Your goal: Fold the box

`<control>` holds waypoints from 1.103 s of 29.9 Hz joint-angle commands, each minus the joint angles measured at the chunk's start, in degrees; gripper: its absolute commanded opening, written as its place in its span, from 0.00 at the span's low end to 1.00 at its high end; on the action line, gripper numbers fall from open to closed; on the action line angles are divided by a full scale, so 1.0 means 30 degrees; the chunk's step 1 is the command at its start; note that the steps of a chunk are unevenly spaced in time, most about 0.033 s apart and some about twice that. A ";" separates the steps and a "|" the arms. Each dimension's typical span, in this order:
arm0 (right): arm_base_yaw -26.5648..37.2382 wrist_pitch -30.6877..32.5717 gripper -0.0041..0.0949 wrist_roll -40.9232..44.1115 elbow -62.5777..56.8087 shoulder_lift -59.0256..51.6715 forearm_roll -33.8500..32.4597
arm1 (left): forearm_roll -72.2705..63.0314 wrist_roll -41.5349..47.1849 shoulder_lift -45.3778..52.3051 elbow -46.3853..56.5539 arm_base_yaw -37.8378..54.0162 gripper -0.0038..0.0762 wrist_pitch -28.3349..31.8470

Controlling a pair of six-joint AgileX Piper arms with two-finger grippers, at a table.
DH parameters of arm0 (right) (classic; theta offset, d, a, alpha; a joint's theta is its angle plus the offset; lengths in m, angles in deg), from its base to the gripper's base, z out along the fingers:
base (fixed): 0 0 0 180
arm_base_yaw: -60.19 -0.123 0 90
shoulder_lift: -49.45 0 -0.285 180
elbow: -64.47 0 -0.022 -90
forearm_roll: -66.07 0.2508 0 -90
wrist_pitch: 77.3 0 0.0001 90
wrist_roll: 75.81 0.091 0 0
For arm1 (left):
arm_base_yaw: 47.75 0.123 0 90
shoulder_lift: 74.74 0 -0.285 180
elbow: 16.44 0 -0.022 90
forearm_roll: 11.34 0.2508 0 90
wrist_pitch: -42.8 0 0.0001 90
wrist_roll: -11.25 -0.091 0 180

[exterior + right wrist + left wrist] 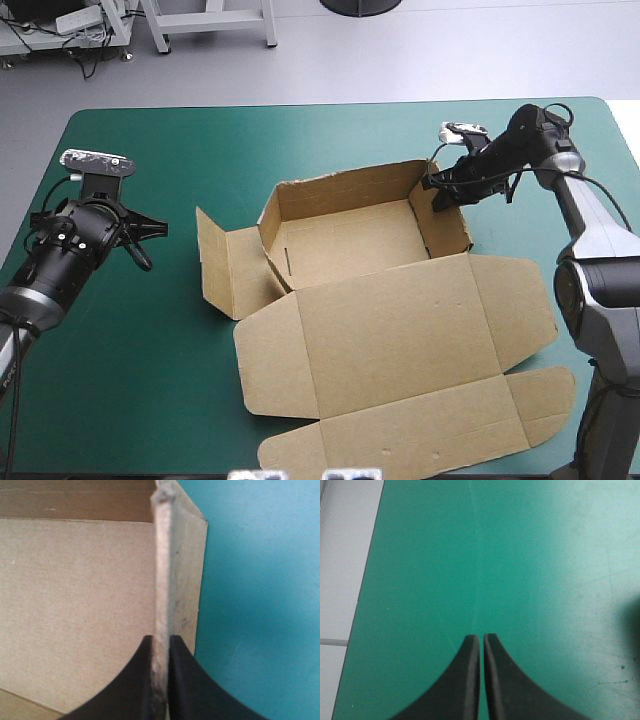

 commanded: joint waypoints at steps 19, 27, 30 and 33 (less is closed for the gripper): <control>0.2187 0.0568 0.04 0.1660 0.5834 -0.6264 0.4074 | 0.3733 1.2360 -0.0043 -0.1879 0.3414 0.06 0.7536; 0.3512 0.0568 0.04 0.1488 0.6085 -0.9290 0.5928 | -0.8583 0.3465 -0.0224 -0.2115 0.5983 0.06 1.2385; 0.3515 0.0568 0.04 0.1334 0.6085 -1.0315 0.5885 | -1.4392 -0.1987 -0.0499 -0.2115 0.5944 0.06 1.1865; 0.3515 0.0568 0.04 0.1303 0.6085 -1.1080 0.5492 | -2.1313 -0.9480 -0.0939 -0.2191 0.5944 0.06 1.0513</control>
